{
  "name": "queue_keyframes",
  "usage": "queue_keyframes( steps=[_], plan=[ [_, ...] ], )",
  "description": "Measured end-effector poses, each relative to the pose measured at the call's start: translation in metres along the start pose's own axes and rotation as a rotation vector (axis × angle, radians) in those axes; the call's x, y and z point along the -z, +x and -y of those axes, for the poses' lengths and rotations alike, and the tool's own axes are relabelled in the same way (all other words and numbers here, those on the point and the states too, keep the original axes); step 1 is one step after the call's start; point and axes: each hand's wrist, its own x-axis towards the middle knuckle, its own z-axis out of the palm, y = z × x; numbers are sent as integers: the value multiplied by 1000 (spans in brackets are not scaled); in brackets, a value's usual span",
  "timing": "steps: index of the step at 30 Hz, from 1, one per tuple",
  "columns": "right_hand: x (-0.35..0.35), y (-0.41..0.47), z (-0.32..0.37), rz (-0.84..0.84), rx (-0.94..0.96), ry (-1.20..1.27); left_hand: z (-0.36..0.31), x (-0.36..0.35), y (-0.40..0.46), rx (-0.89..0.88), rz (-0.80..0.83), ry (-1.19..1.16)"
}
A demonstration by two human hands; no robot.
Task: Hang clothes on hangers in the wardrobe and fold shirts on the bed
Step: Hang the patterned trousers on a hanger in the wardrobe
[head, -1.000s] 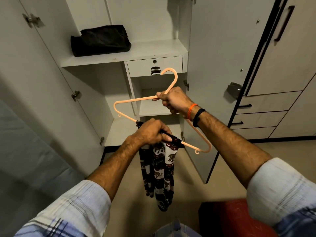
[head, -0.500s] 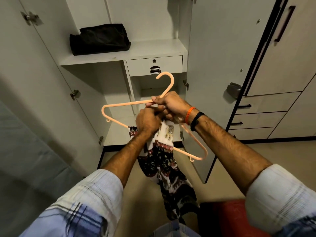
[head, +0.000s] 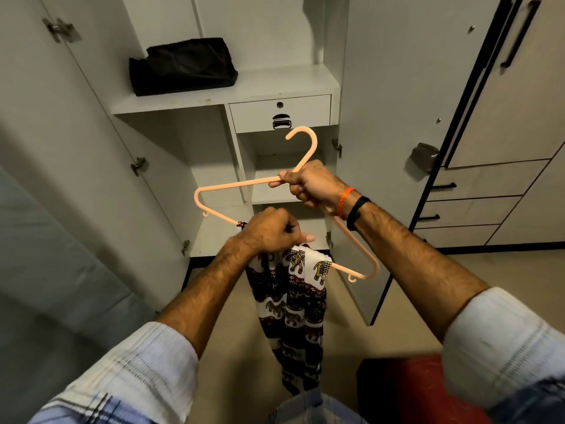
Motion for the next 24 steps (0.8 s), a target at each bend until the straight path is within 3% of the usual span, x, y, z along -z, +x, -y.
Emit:
queue_keyframes(
  steps=[4,6,9,15,18,24],
  plan=[
    [2,1,-1,10,-14,21,11,17,-12,22,318,107],
    [-2,0,-2,21,-18,29,16,20,-13,-11,365,154],
    [-8,-3,-1,36,-11,15,23,18,-11,-44,271,145],
    [-6,0,-1,27,-18,22,39,17,-20,-59,-147,129],
    [-4,1,-3,29,-21,7,42,15,-23,-71,-180,145],
    [-2,-3,-4,35,-27,-38,37,15,-23,-168,-259,-40]
  ],
)
